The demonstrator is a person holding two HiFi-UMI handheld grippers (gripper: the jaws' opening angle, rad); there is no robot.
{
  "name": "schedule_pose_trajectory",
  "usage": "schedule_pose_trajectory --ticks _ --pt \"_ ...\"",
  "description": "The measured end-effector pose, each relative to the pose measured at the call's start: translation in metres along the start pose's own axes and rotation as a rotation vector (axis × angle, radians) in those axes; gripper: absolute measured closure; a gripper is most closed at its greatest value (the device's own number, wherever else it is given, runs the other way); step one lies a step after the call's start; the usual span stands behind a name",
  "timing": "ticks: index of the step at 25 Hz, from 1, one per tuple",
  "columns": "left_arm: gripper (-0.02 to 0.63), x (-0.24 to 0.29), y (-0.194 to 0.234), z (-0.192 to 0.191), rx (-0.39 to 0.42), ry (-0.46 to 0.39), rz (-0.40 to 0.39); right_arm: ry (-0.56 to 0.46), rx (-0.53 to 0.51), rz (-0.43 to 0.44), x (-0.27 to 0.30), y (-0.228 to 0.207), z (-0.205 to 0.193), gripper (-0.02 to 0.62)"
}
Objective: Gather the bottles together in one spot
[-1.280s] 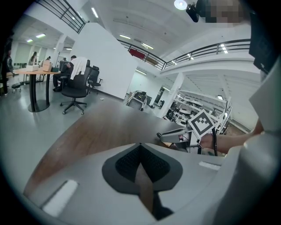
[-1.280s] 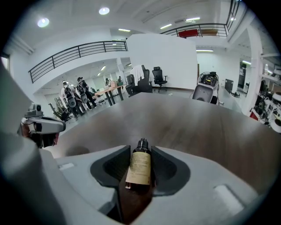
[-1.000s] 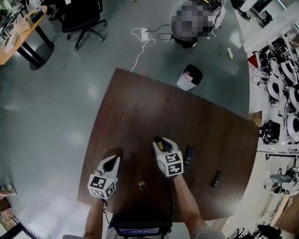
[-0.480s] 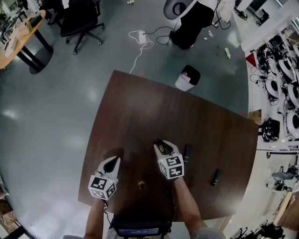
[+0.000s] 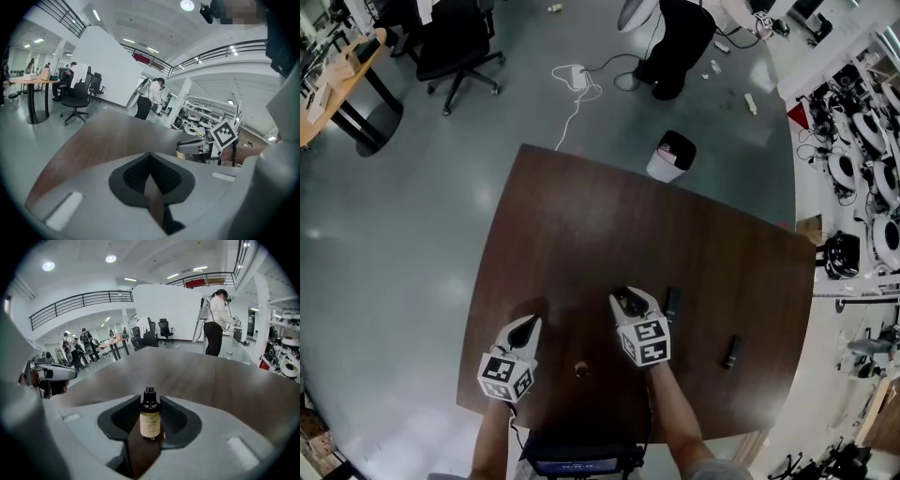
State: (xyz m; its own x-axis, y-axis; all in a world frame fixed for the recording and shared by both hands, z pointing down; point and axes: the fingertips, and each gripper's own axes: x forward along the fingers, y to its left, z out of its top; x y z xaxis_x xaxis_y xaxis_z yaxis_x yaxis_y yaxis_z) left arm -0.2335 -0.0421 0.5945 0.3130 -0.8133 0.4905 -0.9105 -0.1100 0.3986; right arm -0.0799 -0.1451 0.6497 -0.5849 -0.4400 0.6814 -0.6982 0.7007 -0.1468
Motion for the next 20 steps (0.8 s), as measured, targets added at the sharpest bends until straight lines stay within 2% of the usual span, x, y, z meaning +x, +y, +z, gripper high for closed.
schedule_pose_trajectory --ticks 20 --pt "0.604 -0.012 -0.017 -0.001 0.031 -0.013 -0.012 -0.001 -0.016 -0.027 -0.023 0.003 -0.020 0.465"
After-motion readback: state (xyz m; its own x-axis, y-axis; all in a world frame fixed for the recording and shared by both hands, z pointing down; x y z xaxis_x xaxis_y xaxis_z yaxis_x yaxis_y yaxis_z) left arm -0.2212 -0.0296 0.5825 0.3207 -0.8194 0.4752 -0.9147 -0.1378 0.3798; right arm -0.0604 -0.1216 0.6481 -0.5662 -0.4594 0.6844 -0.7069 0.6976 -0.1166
